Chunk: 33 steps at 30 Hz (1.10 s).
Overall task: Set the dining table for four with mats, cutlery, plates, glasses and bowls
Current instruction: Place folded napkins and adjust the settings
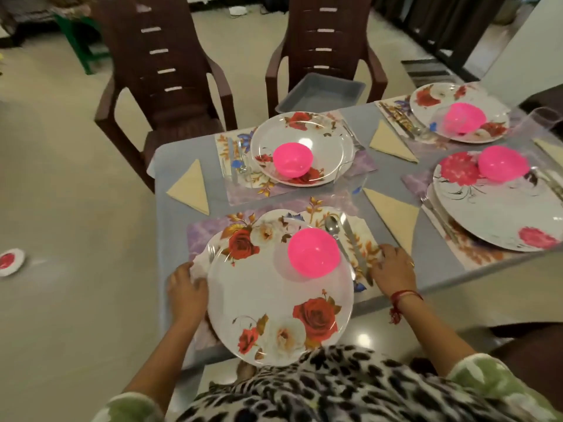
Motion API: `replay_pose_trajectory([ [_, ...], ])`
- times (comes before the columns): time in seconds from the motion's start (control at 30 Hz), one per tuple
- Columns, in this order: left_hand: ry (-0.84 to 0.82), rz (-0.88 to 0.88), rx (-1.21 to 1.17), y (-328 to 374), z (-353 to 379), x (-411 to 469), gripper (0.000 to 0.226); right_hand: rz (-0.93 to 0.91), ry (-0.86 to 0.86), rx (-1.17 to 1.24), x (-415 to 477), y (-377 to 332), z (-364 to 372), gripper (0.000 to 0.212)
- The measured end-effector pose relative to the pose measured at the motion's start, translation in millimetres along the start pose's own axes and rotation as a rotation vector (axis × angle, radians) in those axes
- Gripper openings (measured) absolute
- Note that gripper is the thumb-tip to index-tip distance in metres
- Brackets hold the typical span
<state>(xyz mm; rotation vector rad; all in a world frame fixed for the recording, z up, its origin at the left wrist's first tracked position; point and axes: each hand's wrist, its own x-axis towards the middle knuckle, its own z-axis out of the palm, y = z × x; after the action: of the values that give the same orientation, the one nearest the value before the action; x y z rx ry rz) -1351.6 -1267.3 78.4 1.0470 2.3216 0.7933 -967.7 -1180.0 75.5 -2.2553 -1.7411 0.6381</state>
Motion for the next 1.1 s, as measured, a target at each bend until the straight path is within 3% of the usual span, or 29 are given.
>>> replay_pose_trajectory([
  [0.13,0.059,-0.072,0.027,12,0,0,0.039,-0.016,-0.014,-0.069,-8,-4,7,0.043],
  [0.27,0.096,-0.168,-0.153,19,-5,2,0.043,0.007,-0.006,0.079,2,-3,2,0.038],
  [0.4,0.138,-0.241,-0.230,4,-10,13,0.034,0.042,0.017,0.200,7,2,-8,0.024],
  [0.5,0.106,-0.237,-0.219,-7,-14,19,0.021,0.065,0.003,0.253,12,7,-14,0.020],
  [0.83,0.061,-0.171,-0.232,-22,-20,14,0.021,0.103,-0.027,0.336,2,14,-15,0.017],
  [1.1,0.130,-0.107,-0.172,-22,-30,-1,0.028,-0.082,0.081,0.269,-14,2,-14,0.021],
])
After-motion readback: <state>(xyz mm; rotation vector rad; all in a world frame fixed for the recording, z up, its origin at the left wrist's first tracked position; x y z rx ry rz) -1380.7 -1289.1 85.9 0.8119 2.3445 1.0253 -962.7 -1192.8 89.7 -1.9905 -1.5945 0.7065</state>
